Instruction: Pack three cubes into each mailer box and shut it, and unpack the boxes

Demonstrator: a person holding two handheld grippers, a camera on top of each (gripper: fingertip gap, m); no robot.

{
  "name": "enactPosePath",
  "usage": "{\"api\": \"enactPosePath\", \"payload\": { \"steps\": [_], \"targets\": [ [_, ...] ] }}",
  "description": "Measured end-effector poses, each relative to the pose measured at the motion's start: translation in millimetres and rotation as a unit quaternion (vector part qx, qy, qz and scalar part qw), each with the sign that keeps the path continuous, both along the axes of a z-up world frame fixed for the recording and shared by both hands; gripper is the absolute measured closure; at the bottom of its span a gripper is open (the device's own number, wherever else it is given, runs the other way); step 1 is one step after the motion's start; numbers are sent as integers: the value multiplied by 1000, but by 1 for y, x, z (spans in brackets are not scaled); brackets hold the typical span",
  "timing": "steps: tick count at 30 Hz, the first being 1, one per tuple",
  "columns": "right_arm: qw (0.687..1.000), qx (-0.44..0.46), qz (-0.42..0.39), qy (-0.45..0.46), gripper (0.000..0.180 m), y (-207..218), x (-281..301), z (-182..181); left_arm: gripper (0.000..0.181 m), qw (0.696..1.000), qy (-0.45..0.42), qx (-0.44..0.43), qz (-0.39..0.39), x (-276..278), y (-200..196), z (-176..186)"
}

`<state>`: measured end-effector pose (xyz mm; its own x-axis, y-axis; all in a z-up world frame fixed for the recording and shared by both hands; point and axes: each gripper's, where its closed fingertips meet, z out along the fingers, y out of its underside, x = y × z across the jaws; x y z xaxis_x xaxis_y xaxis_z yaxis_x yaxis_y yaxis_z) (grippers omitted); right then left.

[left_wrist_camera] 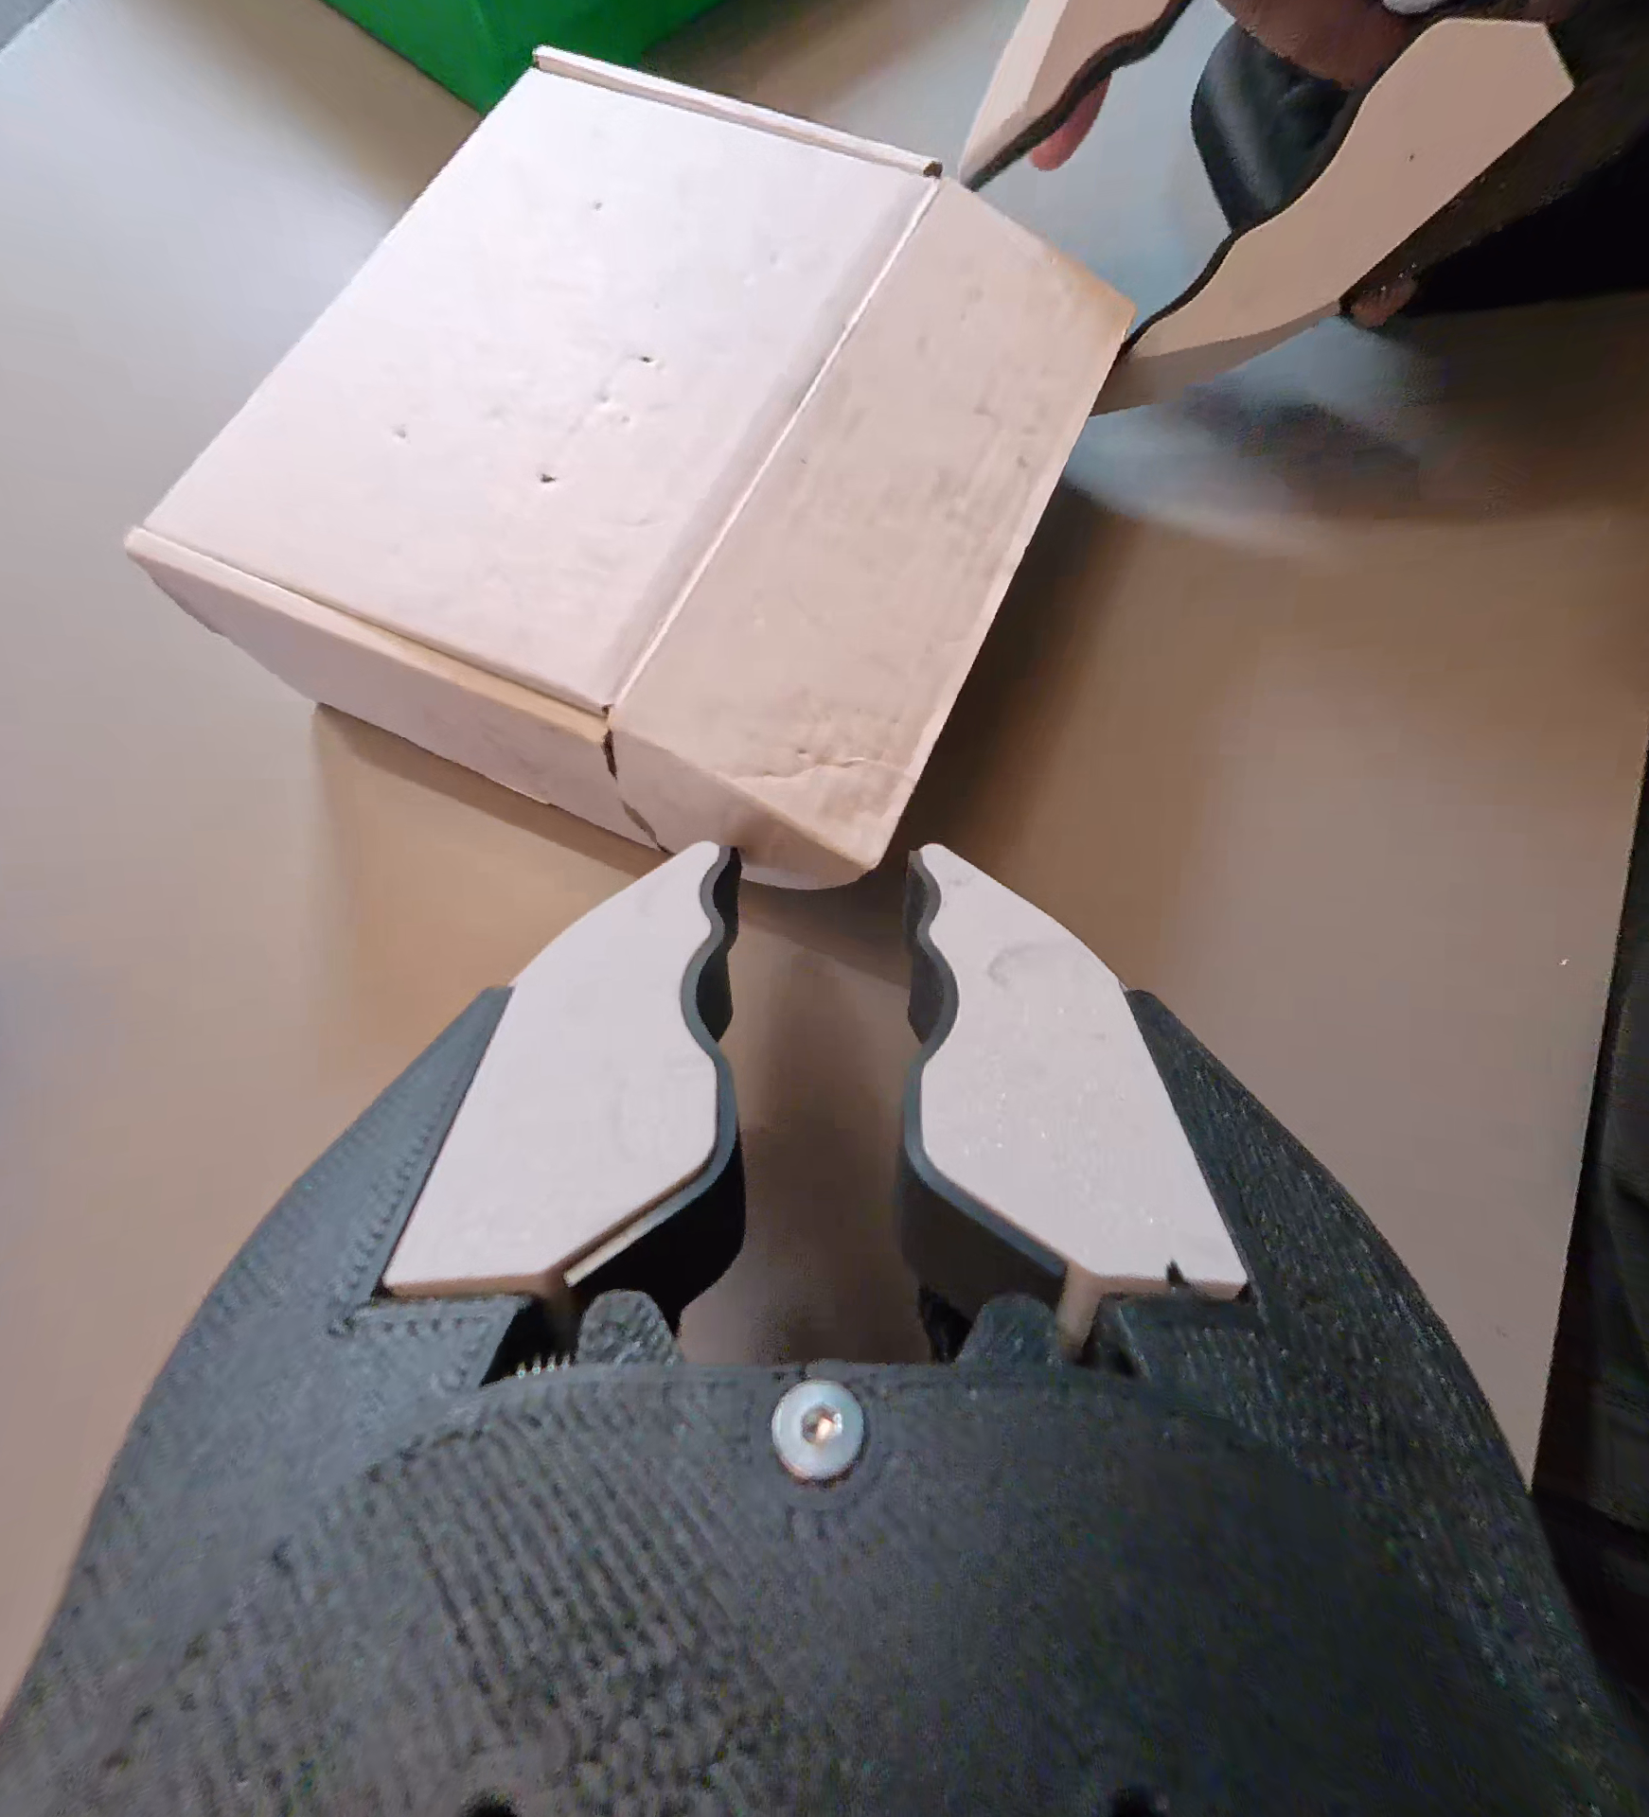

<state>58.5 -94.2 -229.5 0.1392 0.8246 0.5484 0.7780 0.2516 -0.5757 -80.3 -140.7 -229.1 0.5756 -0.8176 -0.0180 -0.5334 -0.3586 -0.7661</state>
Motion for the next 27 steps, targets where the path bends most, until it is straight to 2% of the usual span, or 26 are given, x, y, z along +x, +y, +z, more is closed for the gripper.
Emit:
{"api": "enactPosePath", "payload": {
  "steps": [1, 6, 13, 17, 21, 24, 27],
  "targets": [
    [1000, 3, -2, -1, 132, -2, -1, -2, 150, 1000, 6, 5, 0, 1, 1, 0],
    [1000, -18, -21, 11, 143, -4, -5, -5, 155, 1000, 18, 9, 0, 4, 2, -1],
    [989, -131, -41, 62, 150, -9, -7, -5, 156, 1000, 13, 2, -1, 7, 2, 0],
    [988, -141, -37, 49, 141, -8, -7, -11, 152, 1000, 15, -11, -7, 7, 2, -5],
    [984, -170, -18, 59, 131, -11, -4, -4, 122, 996, -36, -73, -39, 5, -8, 0],
    [971, -220, -22, 93, 124, -8, 1, 9, 120, 989, -108, -98, -23, -5, -1, 16],
    [962, -250, -32, 107, 114, 6, 5, 11, 119, 989, -126, -82, 12, -17, 19, 18]
  ]
}}
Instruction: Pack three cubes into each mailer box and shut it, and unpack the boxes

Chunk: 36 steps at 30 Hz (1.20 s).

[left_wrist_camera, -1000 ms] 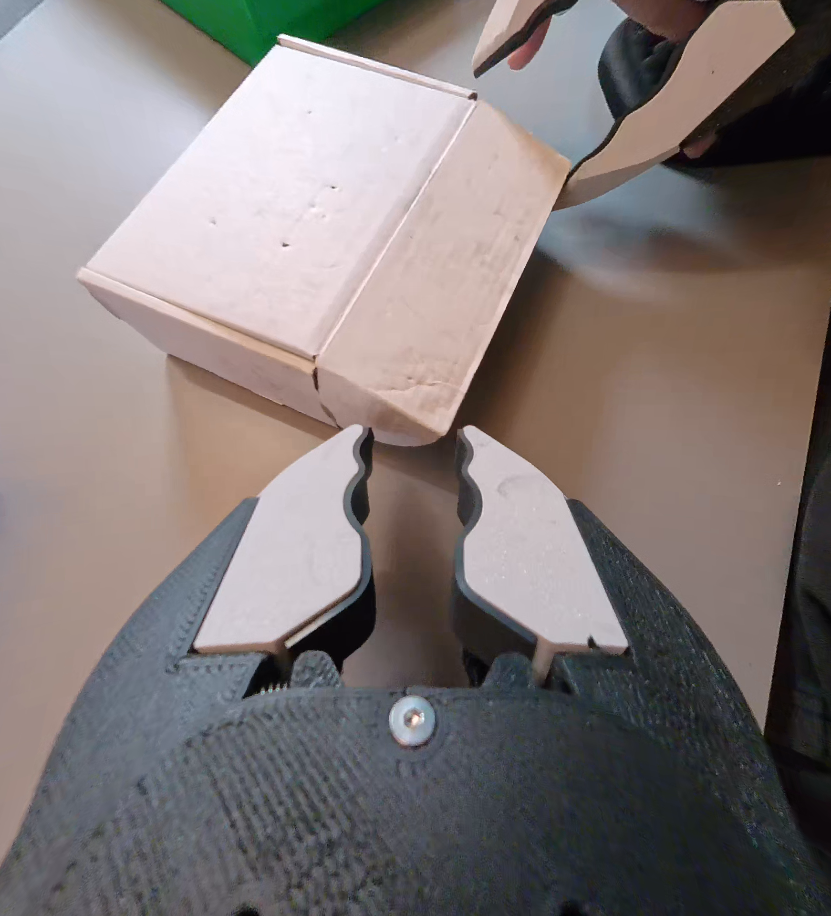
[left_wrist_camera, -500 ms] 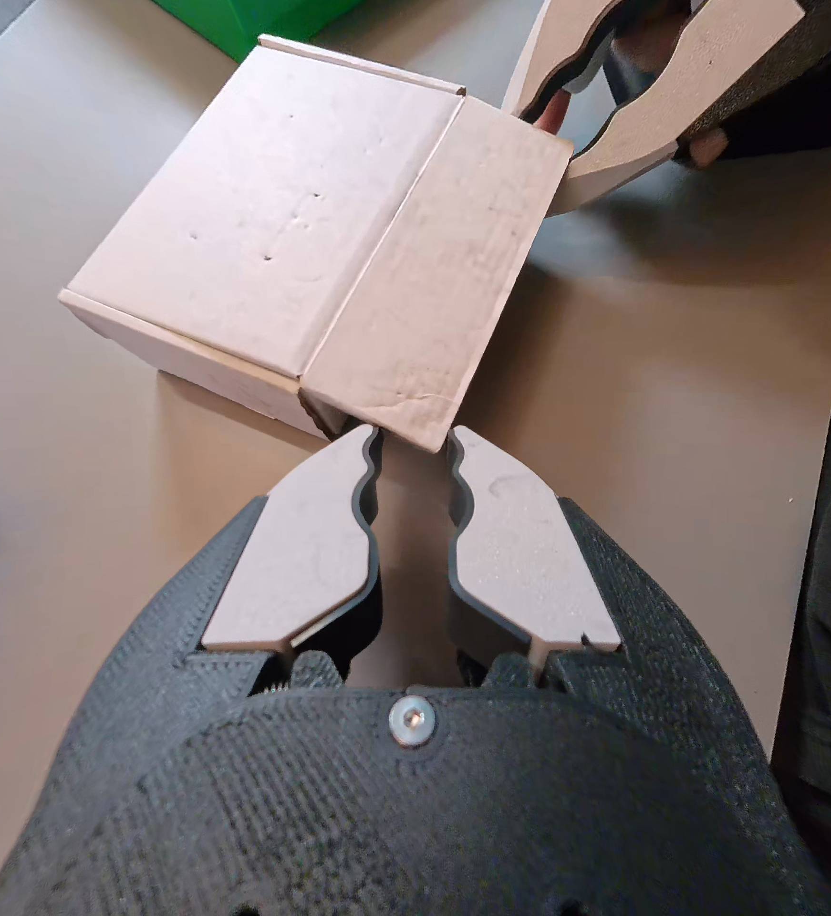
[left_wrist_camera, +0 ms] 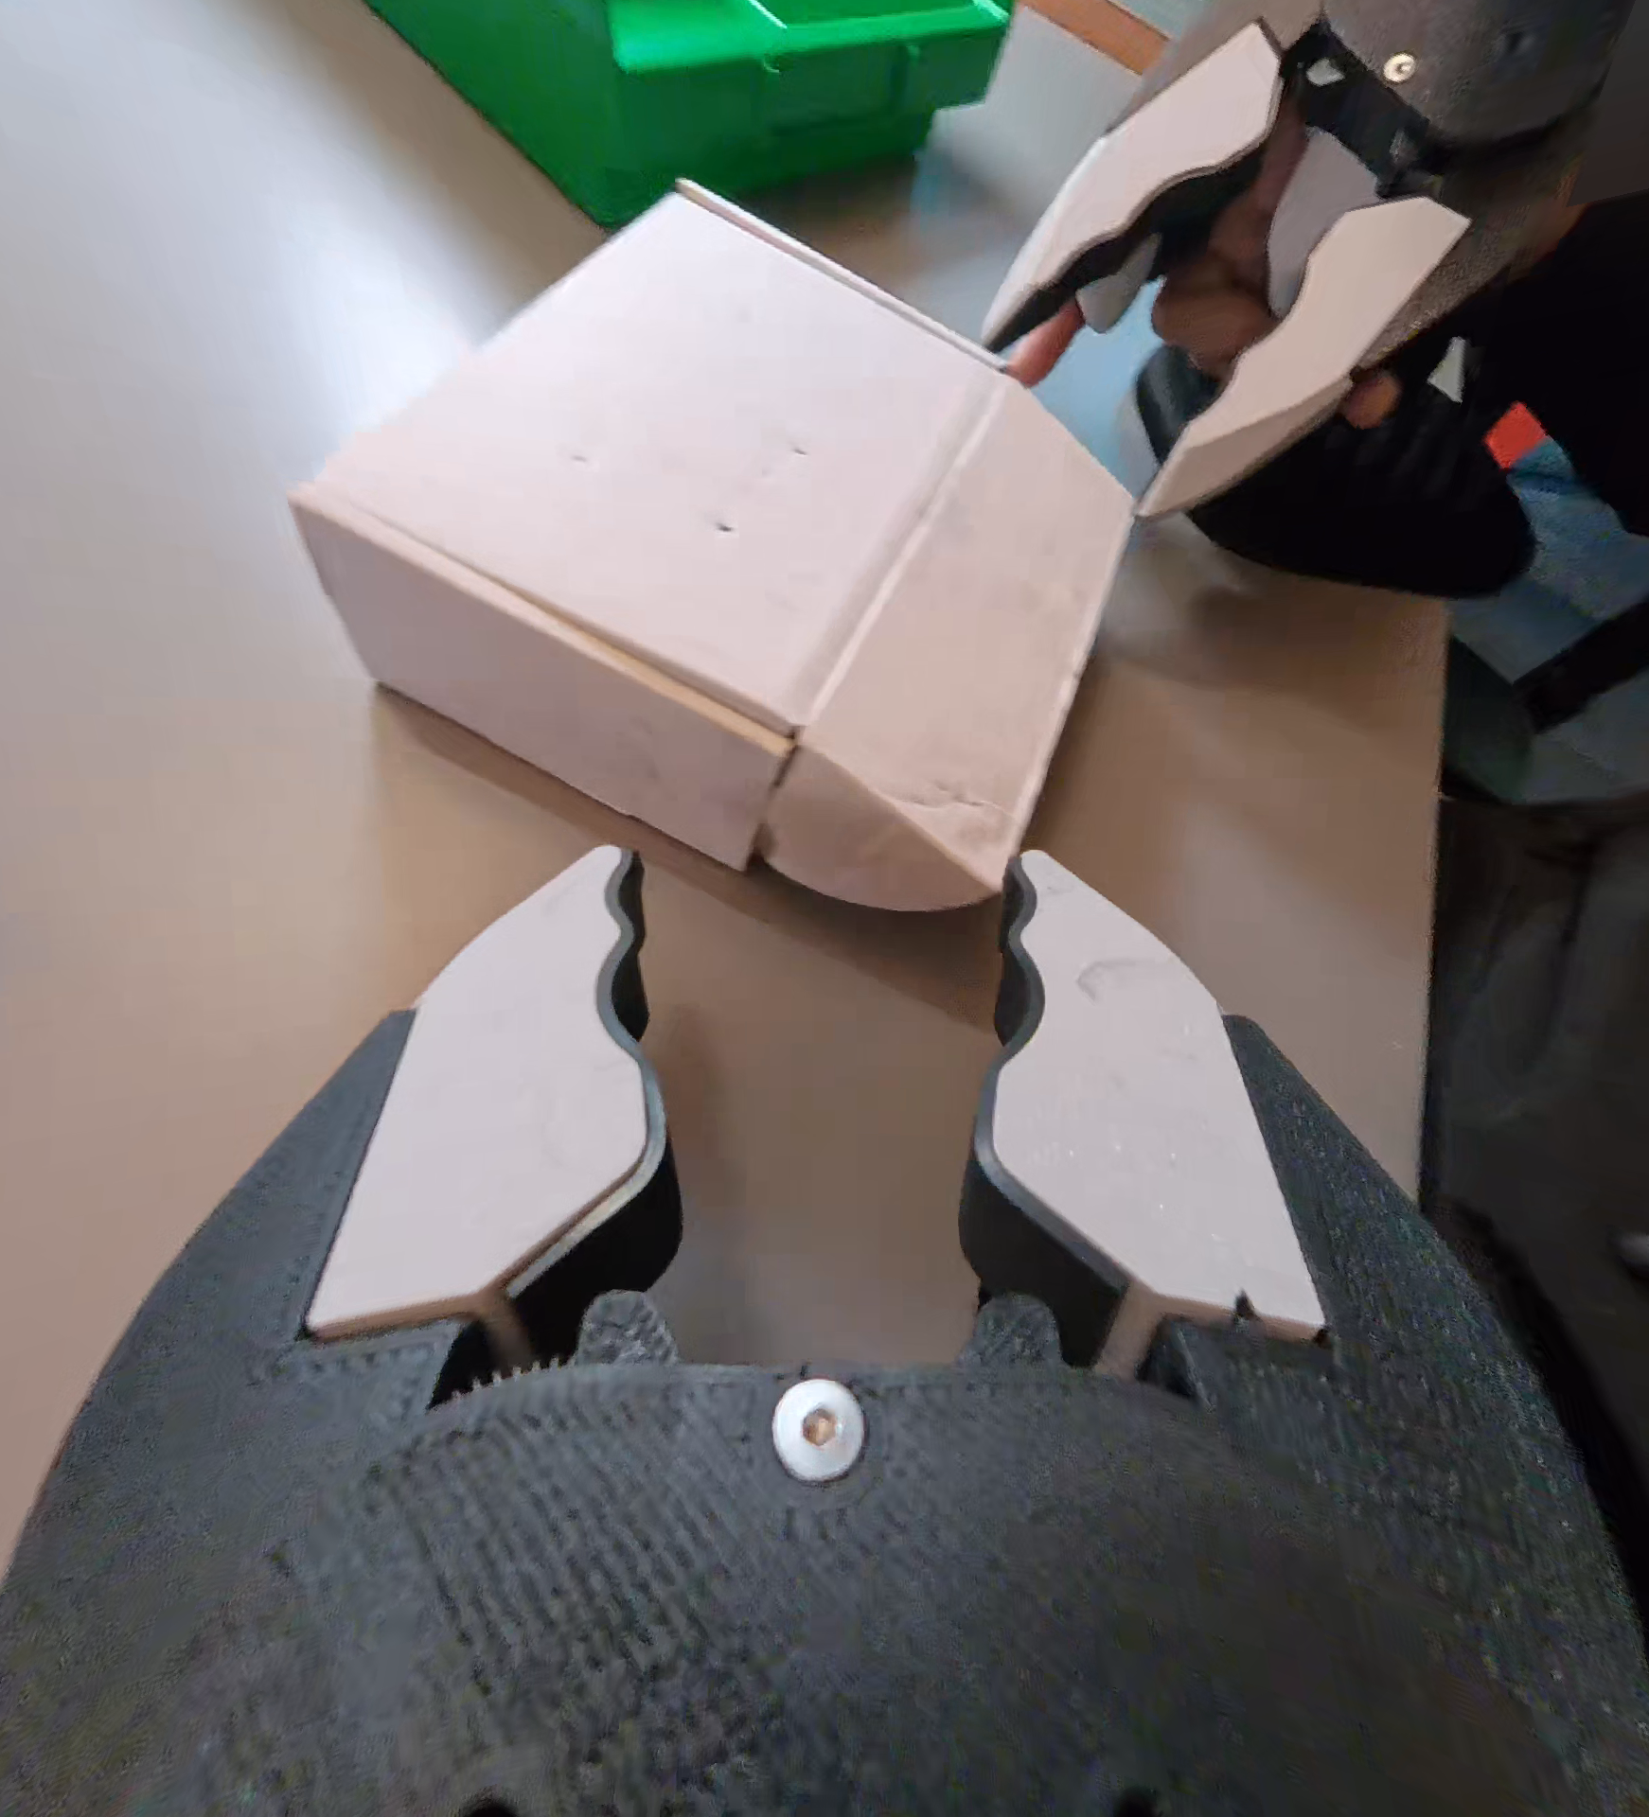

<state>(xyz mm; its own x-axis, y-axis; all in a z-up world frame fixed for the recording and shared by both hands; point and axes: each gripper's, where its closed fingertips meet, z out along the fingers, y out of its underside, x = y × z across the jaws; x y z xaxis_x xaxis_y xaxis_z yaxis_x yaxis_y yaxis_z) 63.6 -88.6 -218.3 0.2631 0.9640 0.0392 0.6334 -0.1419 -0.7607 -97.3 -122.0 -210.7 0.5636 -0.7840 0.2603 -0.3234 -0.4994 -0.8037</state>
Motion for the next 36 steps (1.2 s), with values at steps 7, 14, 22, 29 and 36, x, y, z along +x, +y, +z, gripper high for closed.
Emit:
{"api": "enactPosePath", "payload": {
  "steps": [7, 14, 22, 29, 36],
  "targets": [
    [995, -79, 61, 23, 113, 2, -14, 0, 118, 1000, 7, -7, -23, 7, 16, -7],
    [992, -105, 72, 9, 110, 18, -21, -3, 119, 997, 40, -5, -60, 12, 18, -12],
    [994, -88, 70, -16, 119, 7, -15, -1, 130, 998, 57, -12, -26, 5, 5, -7],
    [992, -111, 49, -22, 133, -9, -21, -7, 141, 996, 73, -32, -30, 19, -1, -24],
    [985, -165, 38, 6, 140, -11, -22, -7, 146, 997, 61, -33, -26, 23, 0, -22]
  ]
}}
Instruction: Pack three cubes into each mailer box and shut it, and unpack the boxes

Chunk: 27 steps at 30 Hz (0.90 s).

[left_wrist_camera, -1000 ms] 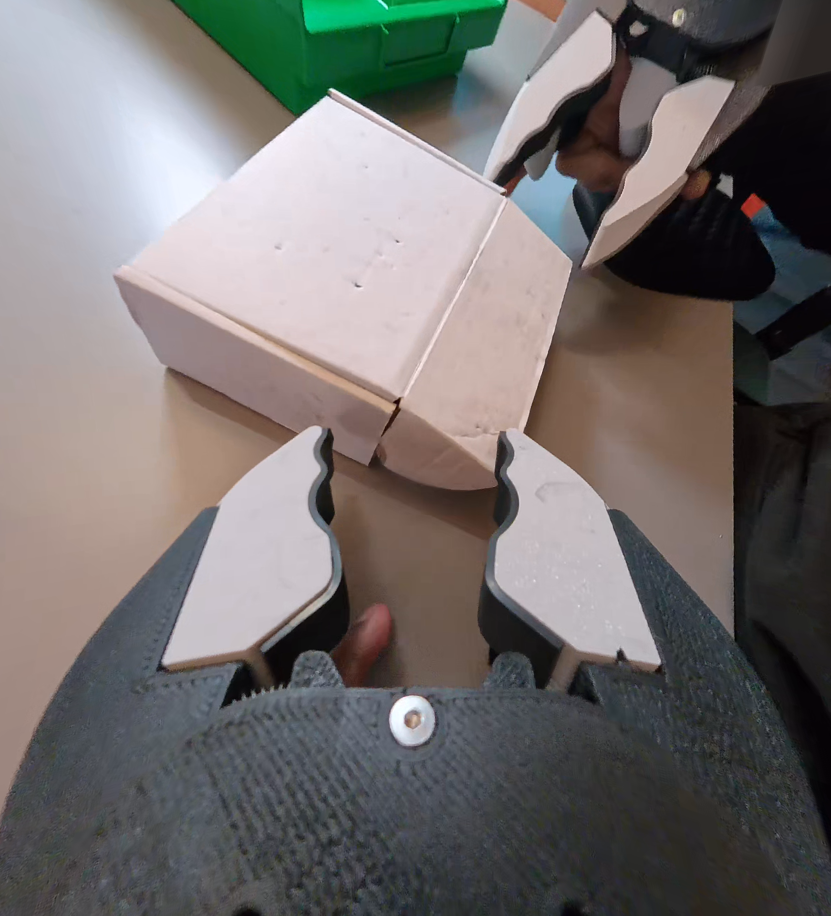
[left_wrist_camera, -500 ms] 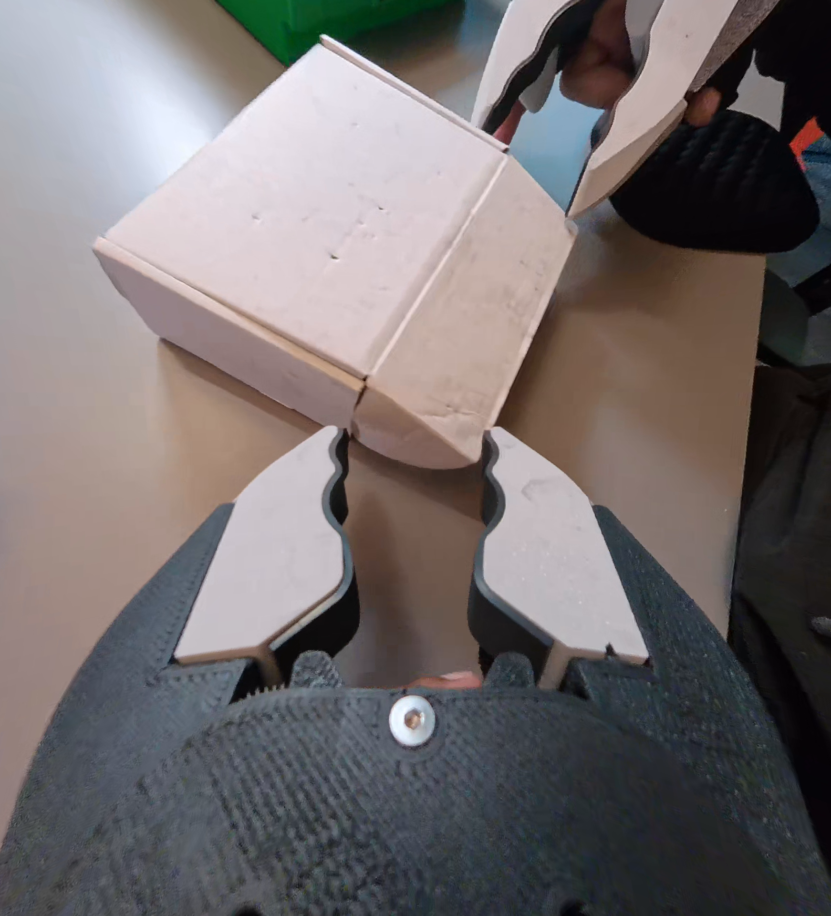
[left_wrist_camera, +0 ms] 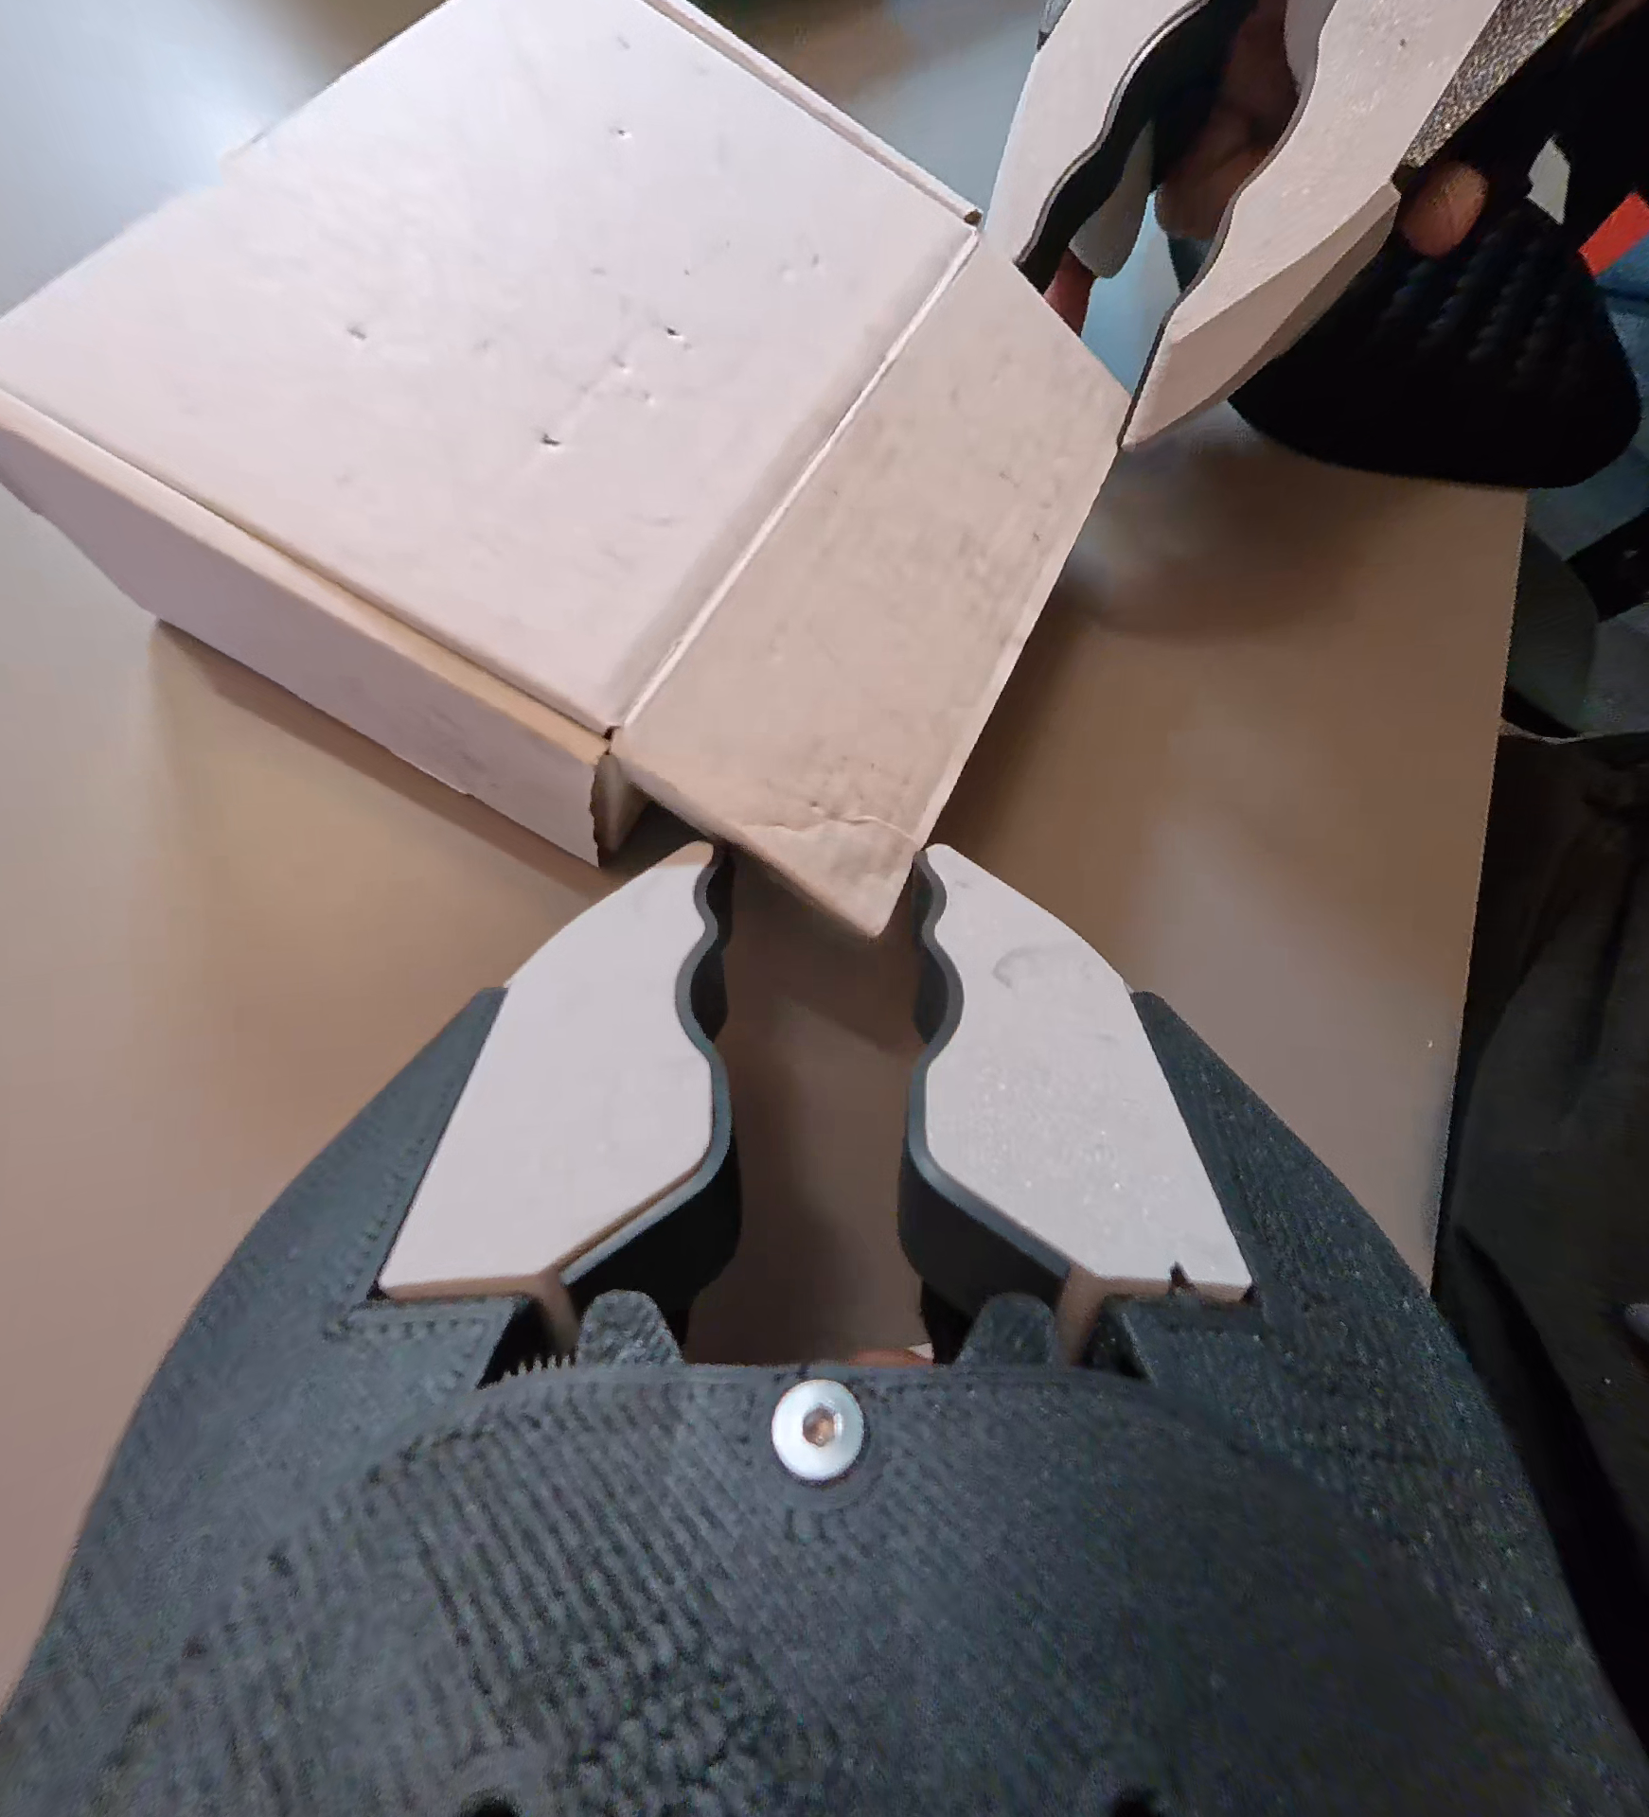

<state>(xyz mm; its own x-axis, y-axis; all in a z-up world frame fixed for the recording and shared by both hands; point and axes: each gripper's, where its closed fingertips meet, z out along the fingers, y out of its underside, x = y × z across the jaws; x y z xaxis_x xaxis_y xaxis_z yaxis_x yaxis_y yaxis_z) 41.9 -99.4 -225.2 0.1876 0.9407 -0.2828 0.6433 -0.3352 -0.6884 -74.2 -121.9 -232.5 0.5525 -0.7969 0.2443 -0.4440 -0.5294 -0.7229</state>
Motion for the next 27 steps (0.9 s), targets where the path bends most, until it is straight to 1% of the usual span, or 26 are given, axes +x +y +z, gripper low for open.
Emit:
{"api": "enactPosePath", "payload": {
  "steps": [6, 10, 17, 20, 22, 23, 25, 27],
  "targets": [
    [1000, 16, 0, 7, 138, 4, 2, 1, 142, 1000, 2, 6, 2, -7, 1, 4],
    [999, 38, -8, -8, 136, 7, 5, 0, 144, 1000, -20, 2, 10, -7, 2, 9],
    [998, 54, -9, -7, 136, 11, 6, 1, 144, 1000, -6, 9, 0, -7, 3, 8],
    [999, 46, -17, 12, 135, 17, 8, 5, 133, 1000, -3, 7, -1, -12, 5, 11],
    [999, 39, -28, 21, 126, 23, 9, 7, 126, 1000, -3, 0, 0, -15, 9, 12],
    [999, 34, -31, 23, 118, 26, 9, 7, 122, 1000, -6, -4, -1, -16, 12, 11],
    [999, 24, -23, 20, 106, 29, 8, 5, 109, 999, -29, -22, -18, -14, 15, 12],
    [1000, 11, -13, 18, 102, 30, 5, 1, 102, 997, -51, -50, -38, -13, 18, 11]
  ]
}}
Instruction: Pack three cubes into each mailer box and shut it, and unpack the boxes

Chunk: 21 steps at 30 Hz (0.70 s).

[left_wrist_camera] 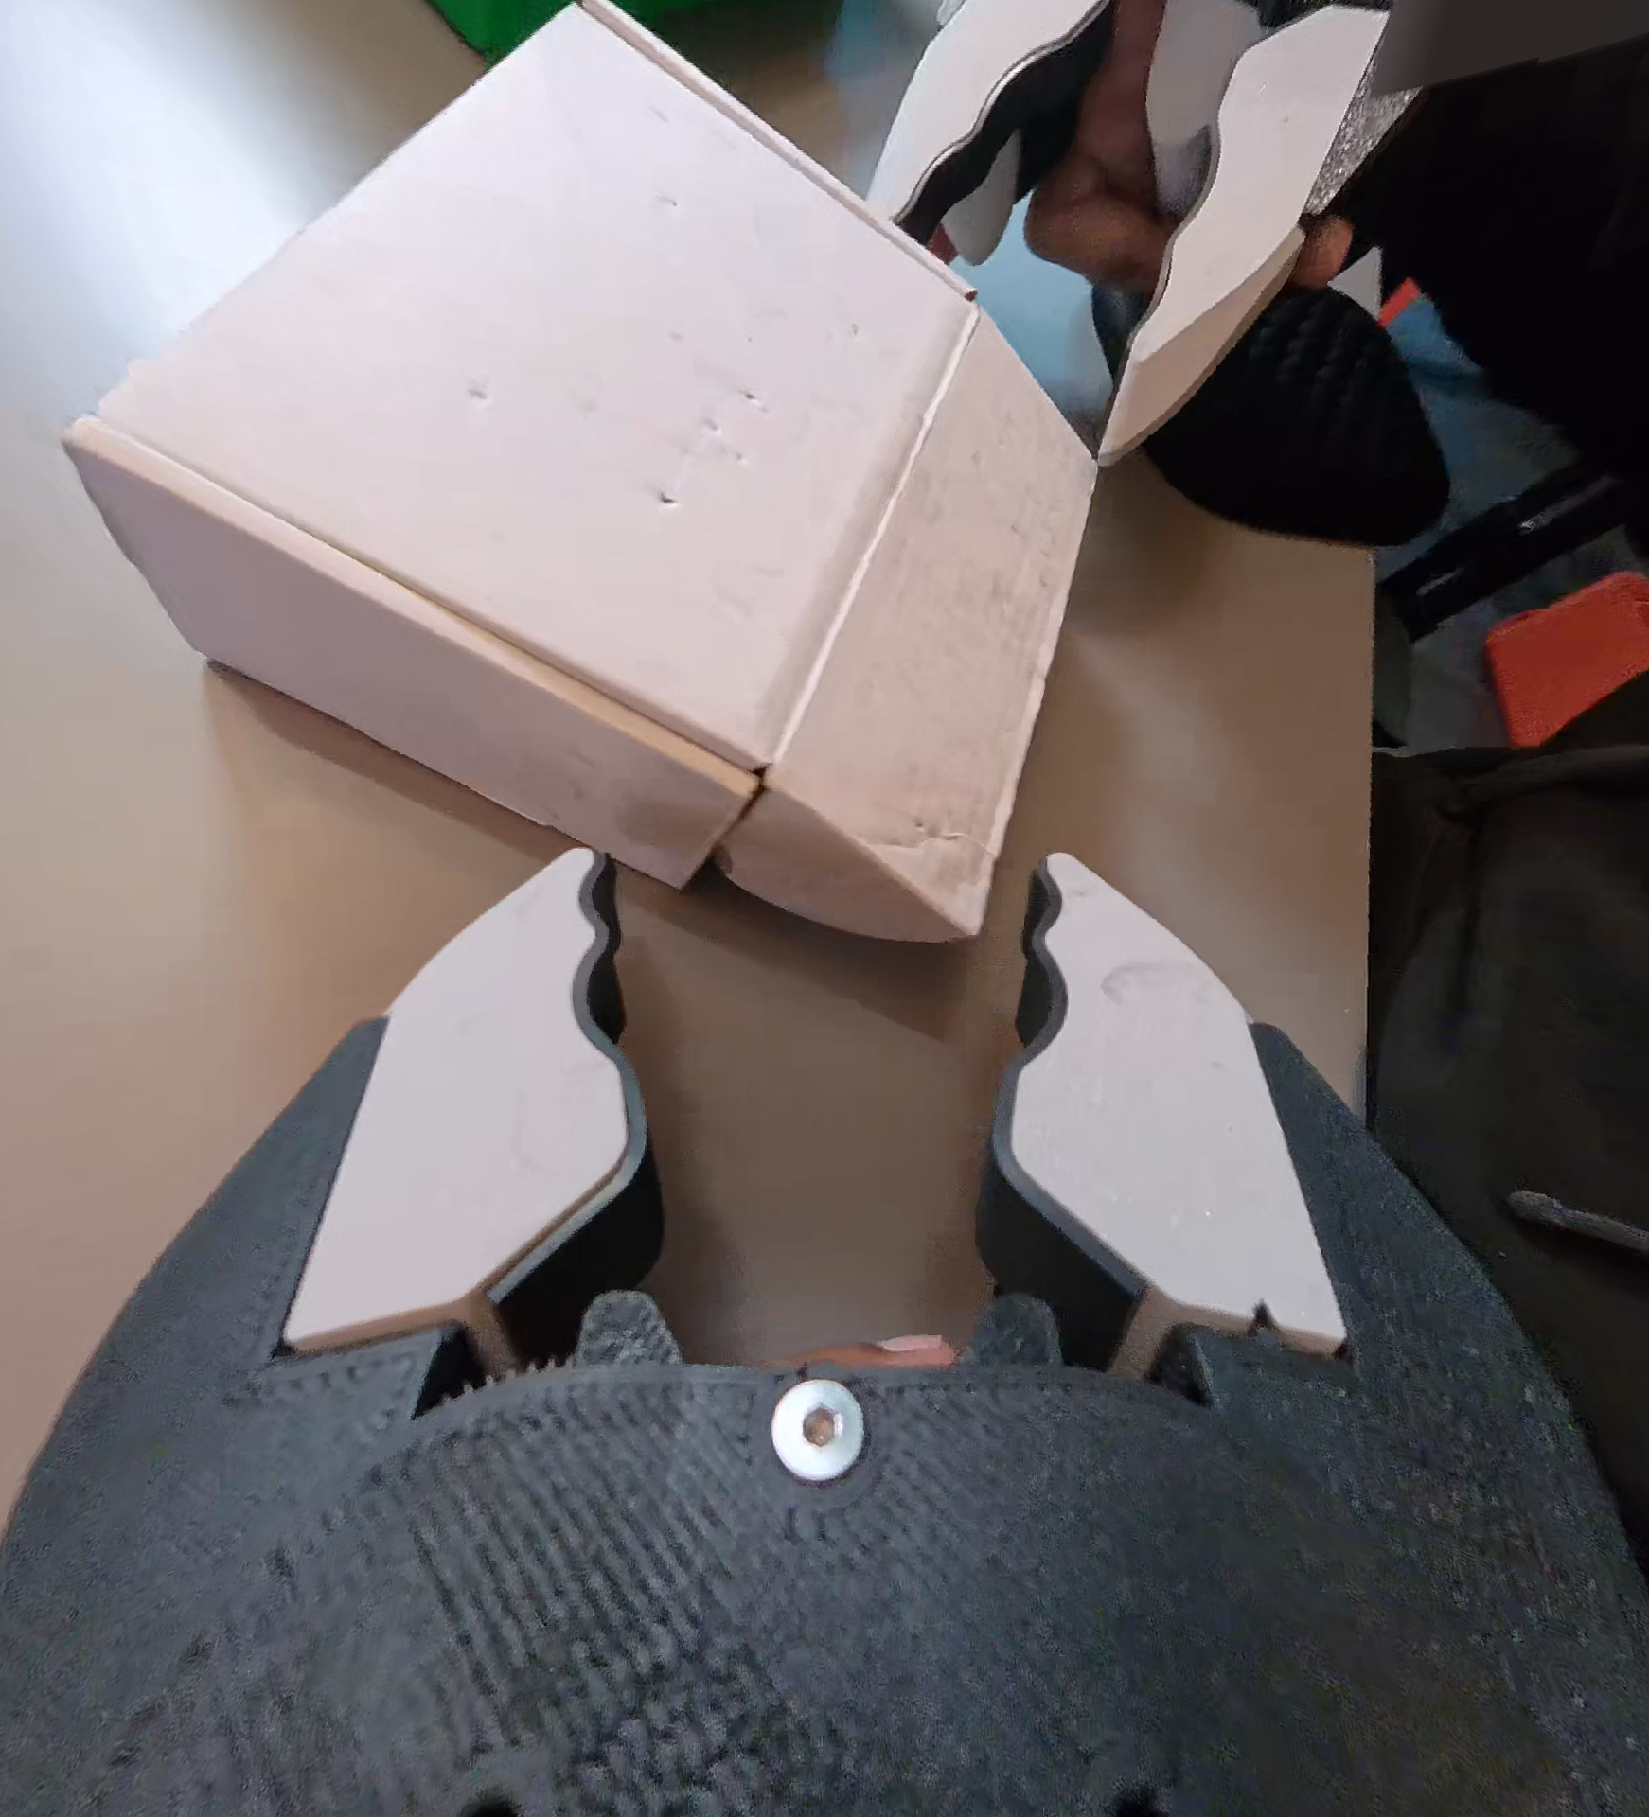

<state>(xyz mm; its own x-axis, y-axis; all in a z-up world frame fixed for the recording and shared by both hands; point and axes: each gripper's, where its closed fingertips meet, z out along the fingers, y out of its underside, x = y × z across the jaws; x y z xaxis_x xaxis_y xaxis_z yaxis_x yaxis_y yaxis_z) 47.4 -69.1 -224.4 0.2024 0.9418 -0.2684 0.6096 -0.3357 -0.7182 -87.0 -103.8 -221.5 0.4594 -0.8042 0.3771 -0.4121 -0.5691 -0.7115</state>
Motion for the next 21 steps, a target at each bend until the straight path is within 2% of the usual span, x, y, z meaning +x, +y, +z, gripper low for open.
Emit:
{"api": "enactPosePath", "payload": {
  "steps": [7, 10, 21],
  "targets": [
    [999, 0, 42, -9, 104, 2, -5, -7, 106, 998, -37, -22, -53, -1, 17, -8],
    [998, 15, 65, -8, 107, 2, -6, -8, 108, 997, -27, 14, -72, 2, 17, -9],
    [988, 118, 93, -26, 115, 13, -4, -13, 111, 993, 3, 95, -69, 3, 19, -13]
  ]
}}
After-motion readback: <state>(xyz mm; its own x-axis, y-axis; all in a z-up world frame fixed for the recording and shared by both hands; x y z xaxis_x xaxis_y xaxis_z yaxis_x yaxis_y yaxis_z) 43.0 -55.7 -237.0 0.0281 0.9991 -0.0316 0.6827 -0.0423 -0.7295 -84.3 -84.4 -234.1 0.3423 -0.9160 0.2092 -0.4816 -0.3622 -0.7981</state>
